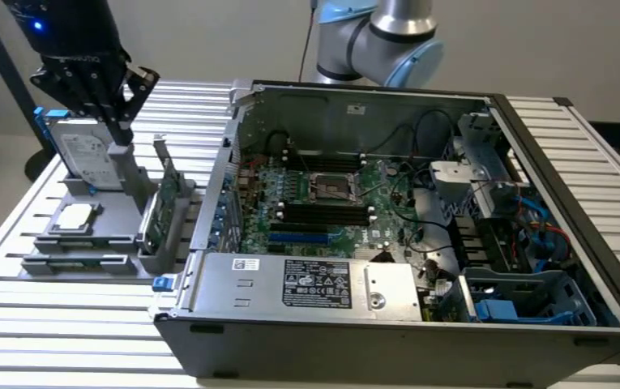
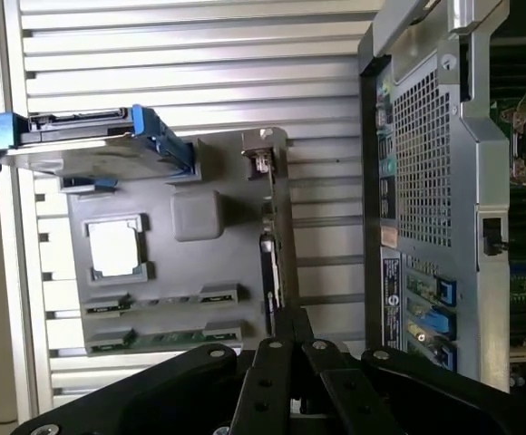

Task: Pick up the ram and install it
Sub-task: 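Reach for the ram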

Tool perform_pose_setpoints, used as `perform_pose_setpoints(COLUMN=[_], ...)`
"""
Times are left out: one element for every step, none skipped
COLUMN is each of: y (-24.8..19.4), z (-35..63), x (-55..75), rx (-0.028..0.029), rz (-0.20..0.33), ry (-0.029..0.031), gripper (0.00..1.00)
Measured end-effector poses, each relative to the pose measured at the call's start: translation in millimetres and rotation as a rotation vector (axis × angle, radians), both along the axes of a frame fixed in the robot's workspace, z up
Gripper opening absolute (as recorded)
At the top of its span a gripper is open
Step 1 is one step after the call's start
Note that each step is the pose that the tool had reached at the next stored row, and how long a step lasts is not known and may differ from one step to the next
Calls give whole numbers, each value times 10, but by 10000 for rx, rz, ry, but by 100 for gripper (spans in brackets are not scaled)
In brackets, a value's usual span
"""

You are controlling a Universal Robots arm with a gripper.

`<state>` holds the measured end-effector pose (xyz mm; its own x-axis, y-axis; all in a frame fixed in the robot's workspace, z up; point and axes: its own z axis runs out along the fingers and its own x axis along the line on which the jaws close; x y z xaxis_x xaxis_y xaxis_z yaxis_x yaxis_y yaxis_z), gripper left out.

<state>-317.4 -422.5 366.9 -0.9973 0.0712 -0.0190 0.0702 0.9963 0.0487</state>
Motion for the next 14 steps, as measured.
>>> perform_pose_setpoints(y=[-1, -2, -2, -2, -3, -3, -3, -3, -4, -4, -4, -4, -4, -4], z=[-14, -28, -42, -56, -72, -87, -101, -115, -130, -145, -159, -175, -189, -204], x=[-45, -90, -135, -180, -228, -273, -318, -363, -407, -453, -497, -546, -592, -635], rx=[0, 0, 0, -1, -2, -2, -3, -4, -4, -6, -7, -9, -11, -11], rz=[-1, 0, 0, 1, 0, 0, -1, -1, 0, 1, 0, 0, -1, -1], ry=[0, 0, 0, 0, 0, -1, 0, 0, -1, -1, 0, 0, 0, -1], gripper=[11, 11, 11, 11, 11, 11, 11, 11, 11, 11, 11, 11, 11, 11])
